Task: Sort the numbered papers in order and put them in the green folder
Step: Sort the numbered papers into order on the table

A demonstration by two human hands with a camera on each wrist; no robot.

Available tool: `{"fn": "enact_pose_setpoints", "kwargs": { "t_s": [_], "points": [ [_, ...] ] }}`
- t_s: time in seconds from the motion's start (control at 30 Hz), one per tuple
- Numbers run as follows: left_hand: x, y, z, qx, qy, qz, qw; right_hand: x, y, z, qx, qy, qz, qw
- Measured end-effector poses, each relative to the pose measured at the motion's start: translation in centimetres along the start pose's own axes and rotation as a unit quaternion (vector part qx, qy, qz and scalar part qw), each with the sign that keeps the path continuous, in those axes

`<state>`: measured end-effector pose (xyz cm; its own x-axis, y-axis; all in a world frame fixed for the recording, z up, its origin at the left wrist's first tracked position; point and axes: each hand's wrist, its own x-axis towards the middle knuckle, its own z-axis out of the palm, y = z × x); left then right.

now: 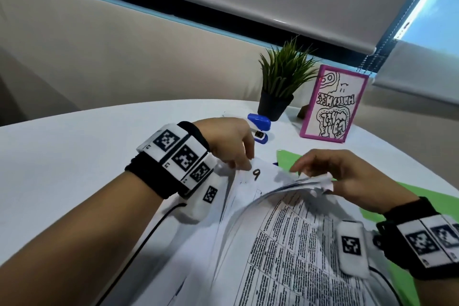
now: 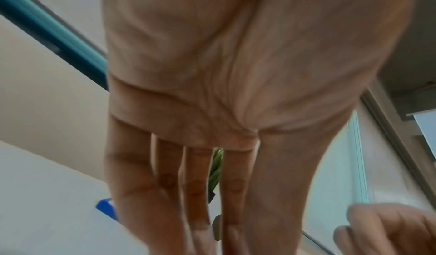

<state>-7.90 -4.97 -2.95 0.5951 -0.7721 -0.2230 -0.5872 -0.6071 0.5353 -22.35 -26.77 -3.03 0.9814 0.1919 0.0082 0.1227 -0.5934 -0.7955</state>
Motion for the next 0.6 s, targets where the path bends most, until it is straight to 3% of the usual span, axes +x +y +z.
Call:
{"fn": "enact_pose_setpoints", "kwargs": {
  "t_s": [0.33,0.47,0.6],
  "points": [
    [-1.4,1.3,-0.8,-0.174,-0.061,0.112,0.976,-0.3,-0.7,-0.1,-0.042,0.013,0.013,0.999],
    [-1.5,1.1,-1.0,-0.233,-0.056,0.103,0.965,-0.3,-0.4,-0.2,-0.045,0.018,0.006,0.999],
    [-1.6,1.0,-0.8,-0.212,-0.061,0.093,0.971,-0.3,-0.2,-0.3,-0.025,0.045,-0.012,0.999]
  ]
}}
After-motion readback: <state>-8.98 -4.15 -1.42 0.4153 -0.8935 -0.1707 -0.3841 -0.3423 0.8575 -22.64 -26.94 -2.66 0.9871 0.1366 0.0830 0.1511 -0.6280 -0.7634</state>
